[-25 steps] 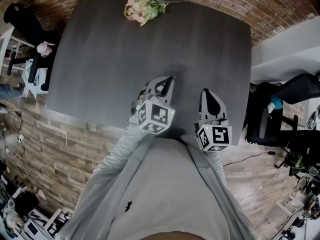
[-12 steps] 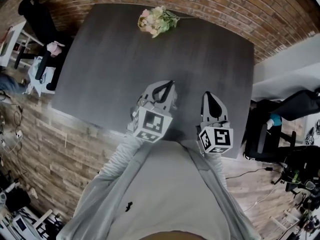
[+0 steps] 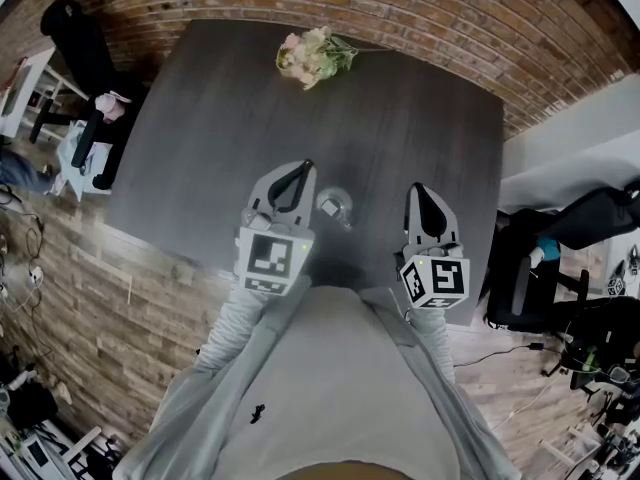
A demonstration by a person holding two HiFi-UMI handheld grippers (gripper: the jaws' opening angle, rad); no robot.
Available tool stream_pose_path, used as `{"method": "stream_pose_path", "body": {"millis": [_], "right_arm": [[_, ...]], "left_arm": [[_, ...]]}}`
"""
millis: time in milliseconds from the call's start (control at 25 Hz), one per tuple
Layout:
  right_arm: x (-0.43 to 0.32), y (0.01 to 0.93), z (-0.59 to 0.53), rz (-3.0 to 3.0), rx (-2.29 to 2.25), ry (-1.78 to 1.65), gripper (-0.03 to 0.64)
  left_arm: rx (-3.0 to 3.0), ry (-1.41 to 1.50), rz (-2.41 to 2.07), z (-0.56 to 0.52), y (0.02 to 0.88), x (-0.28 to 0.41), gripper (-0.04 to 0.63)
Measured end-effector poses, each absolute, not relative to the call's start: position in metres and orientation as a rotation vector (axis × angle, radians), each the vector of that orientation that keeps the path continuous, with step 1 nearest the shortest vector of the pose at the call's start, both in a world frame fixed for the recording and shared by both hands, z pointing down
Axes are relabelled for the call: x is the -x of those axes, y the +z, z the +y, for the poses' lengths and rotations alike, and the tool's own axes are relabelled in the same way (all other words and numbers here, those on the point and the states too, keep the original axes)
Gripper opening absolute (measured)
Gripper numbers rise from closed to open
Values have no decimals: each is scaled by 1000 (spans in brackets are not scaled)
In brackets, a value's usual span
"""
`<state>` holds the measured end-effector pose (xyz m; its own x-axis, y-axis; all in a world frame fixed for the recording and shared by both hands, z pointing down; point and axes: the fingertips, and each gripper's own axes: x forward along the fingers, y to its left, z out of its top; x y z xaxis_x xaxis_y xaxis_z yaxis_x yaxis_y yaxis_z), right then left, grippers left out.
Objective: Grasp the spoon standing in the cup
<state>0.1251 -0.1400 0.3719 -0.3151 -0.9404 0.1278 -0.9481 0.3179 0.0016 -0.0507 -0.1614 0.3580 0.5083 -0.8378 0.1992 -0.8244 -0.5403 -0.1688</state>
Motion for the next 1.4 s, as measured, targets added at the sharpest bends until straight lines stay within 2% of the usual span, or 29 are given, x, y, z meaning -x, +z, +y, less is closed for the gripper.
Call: {"method": "stream_pose_path", "body": {"millis": [320,1400], "right_arm": [[-138,371,-138,-2454,-1808,142,15],[-130,371,-132,-2464,-1769,124,15]], "left_arm": [[2659,-317,1667,-160,363,91,18],[2658,-369,1644,-156,372,89,18]]}}
